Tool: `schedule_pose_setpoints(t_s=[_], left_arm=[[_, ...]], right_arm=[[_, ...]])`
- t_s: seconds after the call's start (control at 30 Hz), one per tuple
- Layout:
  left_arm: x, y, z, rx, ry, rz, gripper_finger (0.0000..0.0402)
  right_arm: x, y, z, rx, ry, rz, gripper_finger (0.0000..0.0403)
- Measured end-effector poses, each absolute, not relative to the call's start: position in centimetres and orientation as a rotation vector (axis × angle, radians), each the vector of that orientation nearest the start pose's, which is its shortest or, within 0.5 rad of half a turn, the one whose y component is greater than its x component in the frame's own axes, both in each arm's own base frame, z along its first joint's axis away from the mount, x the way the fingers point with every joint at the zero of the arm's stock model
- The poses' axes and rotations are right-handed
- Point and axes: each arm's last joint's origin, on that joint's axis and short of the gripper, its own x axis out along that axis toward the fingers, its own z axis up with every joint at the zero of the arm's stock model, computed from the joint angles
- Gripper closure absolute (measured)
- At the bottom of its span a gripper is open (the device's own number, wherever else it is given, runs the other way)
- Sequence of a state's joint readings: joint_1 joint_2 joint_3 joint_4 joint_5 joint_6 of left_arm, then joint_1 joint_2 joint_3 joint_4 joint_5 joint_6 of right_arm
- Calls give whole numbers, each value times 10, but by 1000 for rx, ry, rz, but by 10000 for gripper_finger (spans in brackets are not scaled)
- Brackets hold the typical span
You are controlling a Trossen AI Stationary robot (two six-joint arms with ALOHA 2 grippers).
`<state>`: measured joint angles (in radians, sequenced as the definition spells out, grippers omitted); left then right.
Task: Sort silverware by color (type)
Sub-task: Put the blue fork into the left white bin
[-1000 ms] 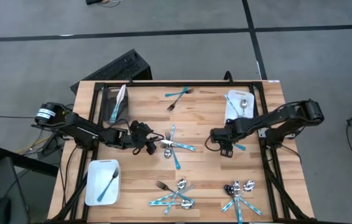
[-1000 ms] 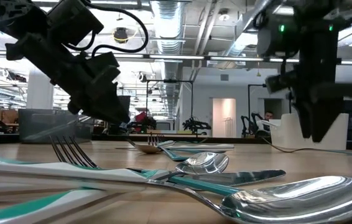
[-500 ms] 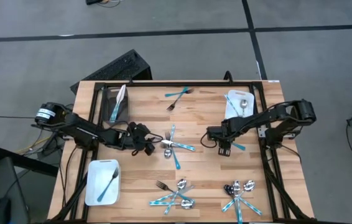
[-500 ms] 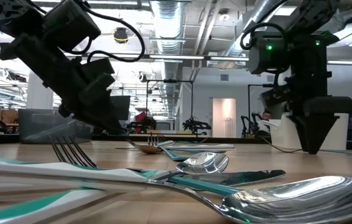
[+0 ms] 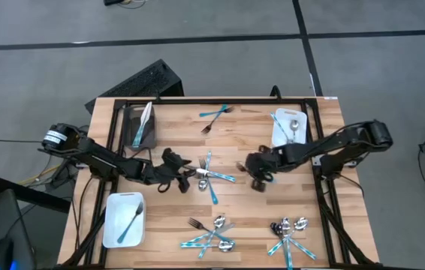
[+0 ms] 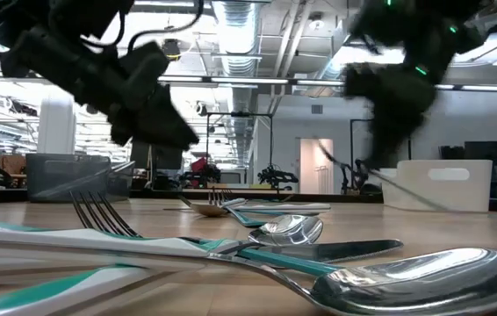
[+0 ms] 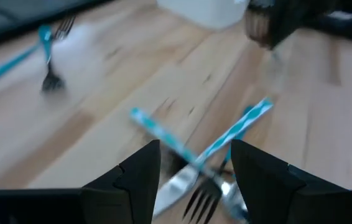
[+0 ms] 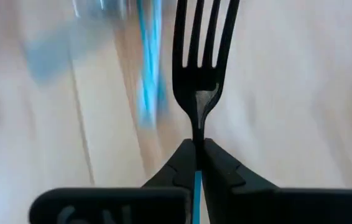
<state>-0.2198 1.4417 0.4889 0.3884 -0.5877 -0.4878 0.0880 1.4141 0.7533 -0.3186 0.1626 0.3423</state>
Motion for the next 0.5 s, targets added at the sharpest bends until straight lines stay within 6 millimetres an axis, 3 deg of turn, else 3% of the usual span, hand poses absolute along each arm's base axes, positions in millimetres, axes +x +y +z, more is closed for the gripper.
schedule_pose_setpoints(t_s=[0.13, 0.3, 0.5], left_arm=[[256, -42, 160, -190, 350, 432, 219], [261, -43, 170, -102, 264, 372, 219], [265, -46, 185, -13, 148, 274, 219]], right_arm=[[285, 30, 210, 185, 546, -277, 374], [309, 45, 231, 147, 159, -231, 370], [331, 51, 221, 121, -3, -203, 372]])
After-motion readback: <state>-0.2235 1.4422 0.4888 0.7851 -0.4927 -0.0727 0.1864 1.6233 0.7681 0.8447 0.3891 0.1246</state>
